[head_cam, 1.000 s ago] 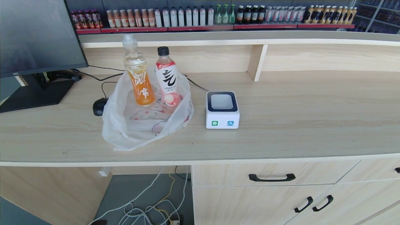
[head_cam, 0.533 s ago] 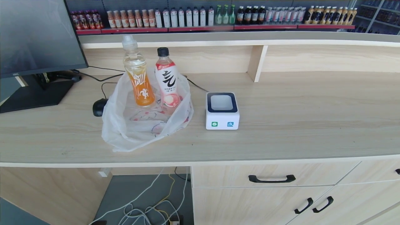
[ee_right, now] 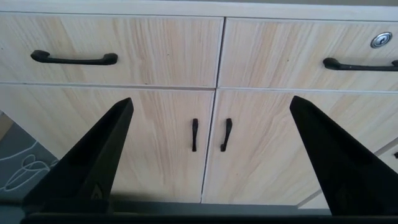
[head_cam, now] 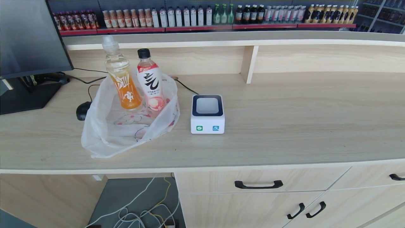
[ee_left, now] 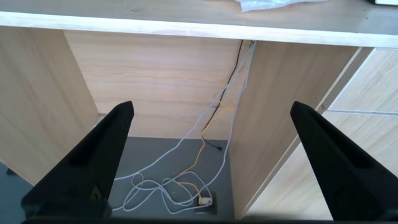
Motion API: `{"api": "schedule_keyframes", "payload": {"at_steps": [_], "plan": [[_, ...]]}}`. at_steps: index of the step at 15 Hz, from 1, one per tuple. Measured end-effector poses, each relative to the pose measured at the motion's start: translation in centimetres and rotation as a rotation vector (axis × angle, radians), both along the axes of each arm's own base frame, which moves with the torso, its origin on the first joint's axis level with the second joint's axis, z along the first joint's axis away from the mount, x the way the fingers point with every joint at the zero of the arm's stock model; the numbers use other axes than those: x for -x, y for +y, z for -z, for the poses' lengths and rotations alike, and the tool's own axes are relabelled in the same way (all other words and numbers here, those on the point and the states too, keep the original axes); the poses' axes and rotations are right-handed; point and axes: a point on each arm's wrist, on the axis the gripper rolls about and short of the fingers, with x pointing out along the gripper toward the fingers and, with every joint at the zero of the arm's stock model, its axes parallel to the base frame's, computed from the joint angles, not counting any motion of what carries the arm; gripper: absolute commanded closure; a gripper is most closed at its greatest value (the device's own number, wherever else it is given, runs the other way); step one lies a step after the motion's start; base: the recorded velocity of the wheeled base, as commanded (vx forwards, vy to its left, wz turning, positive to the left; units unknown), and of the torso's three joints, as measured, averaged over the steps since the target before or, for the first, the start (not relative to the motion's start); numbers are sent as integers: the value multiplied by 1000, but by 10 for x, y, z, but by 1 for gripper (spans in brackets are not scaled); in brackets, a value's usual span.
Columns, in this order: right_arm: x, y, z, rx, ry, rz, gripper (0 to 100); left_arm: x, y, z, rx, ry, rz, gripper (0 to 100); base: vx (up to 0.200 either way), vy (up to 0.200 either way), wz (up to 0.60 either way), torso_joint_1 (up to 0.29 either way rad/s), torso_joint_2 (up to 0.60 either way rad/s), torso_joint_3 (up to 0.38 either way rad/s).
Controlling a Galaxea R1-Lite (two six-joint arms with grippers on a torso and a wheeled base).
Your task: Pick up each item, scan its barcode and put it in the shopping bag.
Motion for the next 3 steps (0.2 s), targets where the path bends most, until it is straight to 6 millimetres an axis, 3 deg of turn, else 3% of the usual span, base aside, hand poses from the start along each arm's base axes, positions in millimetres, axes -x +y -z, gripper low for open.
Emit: {"api": "schedule_keyframes", "payload": {"at_steps": [3], "plan": [[0, 0, 0, 0, 0, 1, 0, 0, 0, 0, 0, 0, 0, 0, 0, 0, 0, 0, 0, 0]]}}
